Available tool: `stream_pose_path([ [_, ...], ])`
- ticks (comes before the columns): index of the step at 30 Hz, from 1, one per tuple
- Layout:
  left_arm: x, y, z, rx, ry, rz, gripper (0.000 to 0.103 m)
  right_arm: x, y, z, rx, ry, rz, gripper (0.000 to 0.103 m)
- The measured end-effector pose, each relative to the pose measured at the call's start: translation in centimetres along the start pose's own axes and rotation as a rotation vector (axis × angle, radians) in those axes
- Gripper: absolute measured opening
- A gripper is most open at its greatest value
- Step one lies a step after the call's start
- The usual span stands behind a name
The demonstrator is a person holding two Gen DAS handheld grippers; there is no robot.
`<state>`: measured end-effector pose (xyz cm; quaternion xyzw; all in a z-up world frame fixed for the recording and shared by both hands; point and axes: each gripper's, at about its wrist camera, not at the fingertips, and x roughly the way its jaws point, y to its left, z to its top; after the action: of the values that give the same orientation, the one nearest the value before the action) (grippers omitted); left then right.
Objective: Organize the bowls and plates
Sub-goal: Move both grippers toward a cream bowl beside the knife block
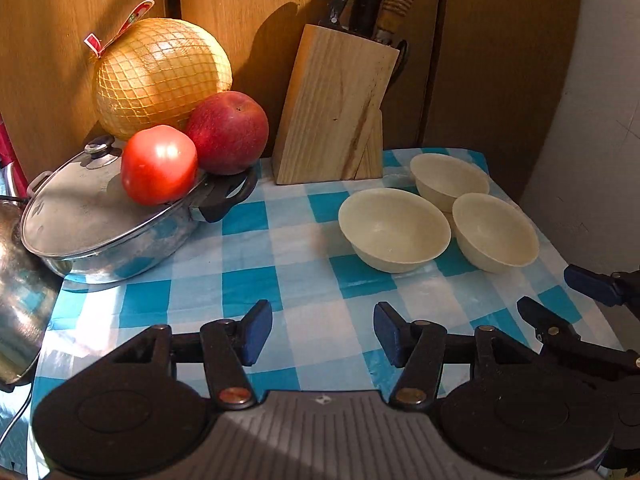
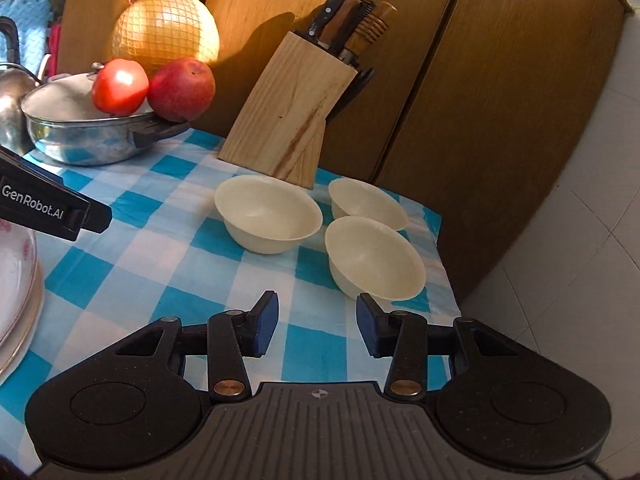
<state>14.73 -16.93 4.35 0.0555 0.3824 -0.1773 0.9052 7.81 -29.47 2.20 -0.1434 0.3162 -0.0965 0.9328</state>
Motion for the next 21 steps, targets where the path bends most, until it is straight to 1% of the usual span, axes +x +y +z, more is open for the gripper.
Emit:
stream_pose_path([
  [2,0.5,-0.9,0.7,0.017,-0.006,-0.006,0.054,0.4,-0.5,0.2,0.003,-0.007,-0.006,0.052],
  [10,2.3,-2.2,2.3,0.036,0.007,-0.03,0.054,1.6,-2.2,0.9,-0.007,-0.078,-0.054,0.051],
  [13,2.9,-2.6,2.7,0.045,0.001,-0.018,0.054,2.2,-2.4,1.0,-0.029,-0.109,-0.079,0.051],
  [17,4.0,-2.6,3.0,0.036,0.021,-0.02,0.054,3.7,-3.5,1.2,-0.002,-0.107,-0.074,0.052],
  [21,5.1,-3.0,2.9,0.05,0.042,-0.012,0.054,5.6,-5.1,1.1,0.048,-0.086,-0.075,0.052],
])
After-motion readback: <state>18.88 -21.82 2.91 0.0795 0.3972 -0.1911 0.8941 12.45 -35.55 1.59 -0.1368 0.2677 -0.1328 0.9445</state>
